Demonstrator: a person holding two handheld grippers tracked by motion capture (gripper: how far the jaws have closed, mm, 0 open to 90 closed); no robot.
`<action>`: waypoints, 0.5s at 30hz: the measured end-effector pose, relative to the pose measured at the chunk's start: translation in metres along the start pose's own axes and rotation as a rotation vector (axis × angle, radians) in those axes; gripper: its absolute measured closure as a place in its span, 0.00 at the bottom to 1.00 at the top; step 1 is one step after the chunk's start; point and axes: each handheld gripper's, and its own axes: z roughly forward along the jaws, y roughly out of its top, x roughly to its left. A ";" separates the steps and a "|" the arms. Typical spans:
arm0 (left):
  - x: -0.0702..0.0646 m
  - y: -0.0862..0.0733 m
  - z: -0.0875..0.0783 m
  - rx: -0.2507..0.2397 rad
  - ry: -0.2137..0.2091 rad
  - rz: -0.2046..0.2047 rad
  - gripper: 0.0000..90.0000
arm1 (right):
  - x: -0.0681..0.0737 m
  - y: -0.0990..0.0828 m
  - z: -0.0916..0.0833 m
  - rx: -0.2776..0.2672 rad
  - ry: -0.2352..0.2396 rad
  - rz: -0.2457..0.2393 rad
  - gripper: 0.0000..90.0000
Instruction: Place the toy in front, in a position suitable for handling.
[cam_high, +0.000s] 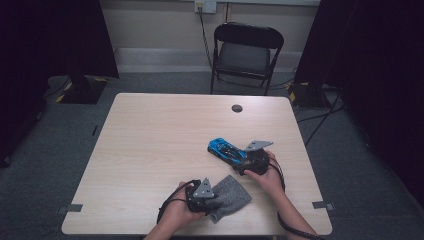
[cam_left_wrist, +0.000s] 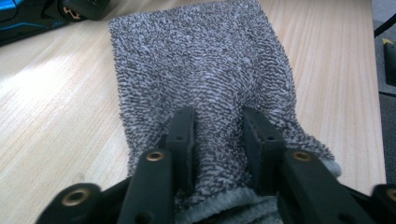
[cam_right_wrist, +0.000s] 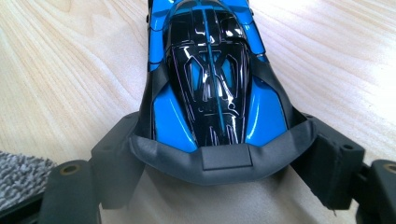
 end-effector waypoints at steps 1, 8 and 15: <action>0.001 0.001 0.000 0.005 -0.001 -0.005 0.78 | 0.000 0.000 0.000 0.000 0.000 0.000 0.26; 0.006 0.002 -0.003 0.008 -0.016 -0.085 0.85 | 0.000 0.000 0.000 0.000 0.000 0.000 0.26; 0.012 0.004 -0.014 -0.004 0.006 -0.105 0.86 | 0.000 0.000 0.000 0.000 0.000 0.000 0.26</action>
